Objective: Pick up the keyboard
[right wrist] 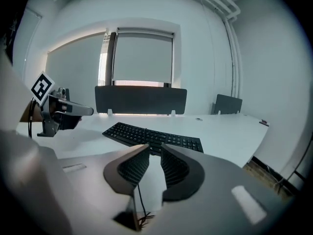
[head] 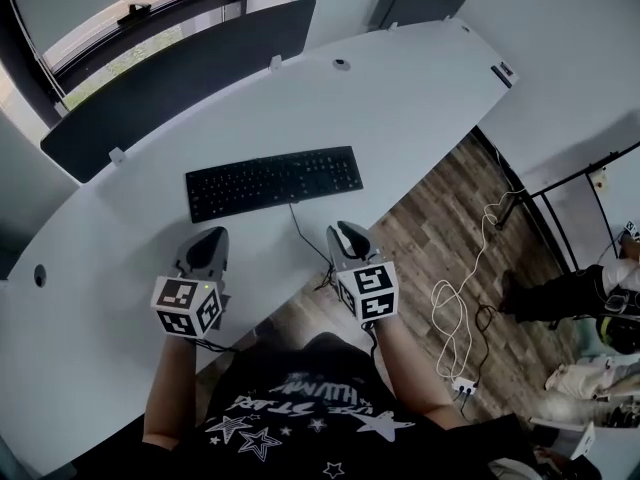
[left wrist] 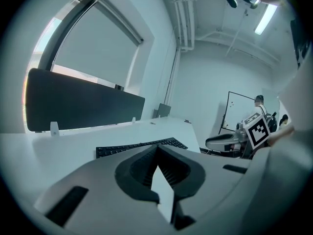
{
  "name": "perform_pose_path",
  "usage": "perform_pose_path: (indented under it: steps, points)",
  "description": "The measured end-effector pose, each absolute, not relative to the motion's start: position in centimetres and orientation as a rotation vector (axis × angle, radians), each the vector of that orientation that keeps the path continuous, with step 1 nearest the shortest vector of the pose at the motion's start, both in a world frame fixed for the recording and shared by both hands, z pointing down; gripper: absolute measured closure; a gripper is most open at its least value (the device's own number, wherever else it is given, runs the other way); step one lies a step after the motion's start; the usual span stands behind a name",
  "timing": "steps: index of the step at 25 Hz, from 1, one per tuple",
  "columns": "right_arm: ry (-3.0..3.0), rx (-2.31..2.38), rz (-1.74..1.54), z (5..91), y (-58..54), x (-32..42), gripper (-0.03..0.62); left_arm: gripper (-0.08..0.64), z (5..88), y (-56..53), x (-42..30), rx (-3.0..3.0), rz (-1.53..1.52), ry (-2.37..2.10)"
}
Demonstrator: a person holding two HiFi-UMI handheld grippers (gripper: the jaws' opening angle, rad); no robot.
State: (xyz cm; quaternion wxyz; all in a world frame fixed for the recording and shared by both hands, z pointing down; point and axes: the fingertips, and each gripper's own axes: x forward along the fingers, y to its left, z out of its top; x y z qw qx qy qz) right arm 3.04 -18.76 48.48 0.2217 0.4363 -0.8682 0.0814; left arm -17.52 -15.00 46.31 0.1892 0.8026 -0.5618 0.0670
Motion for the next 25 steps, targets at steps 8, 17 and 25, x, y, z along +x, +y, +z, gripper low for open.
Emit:
perform_pose_path:
  steps: [8,17,25]
  points:
    - [-2.28,1.071,0.136,50.8,-21.9,3.4,0.323,0.551,47.7,-16.6,-17.8,2.226,0.201,-1.567]
    - [-2.12,0.738,-0.172,55.0,-27.5,3.2,0.084,0.551,48.0,-19.4,-17.4,2.134,0.21,-1.674]
    - [-1.971,0.512,-0.387,59.0,-32.3,2.7,0.057,0.551,48.3,-20.8,-17.1,2.028,0.215,-1.77]
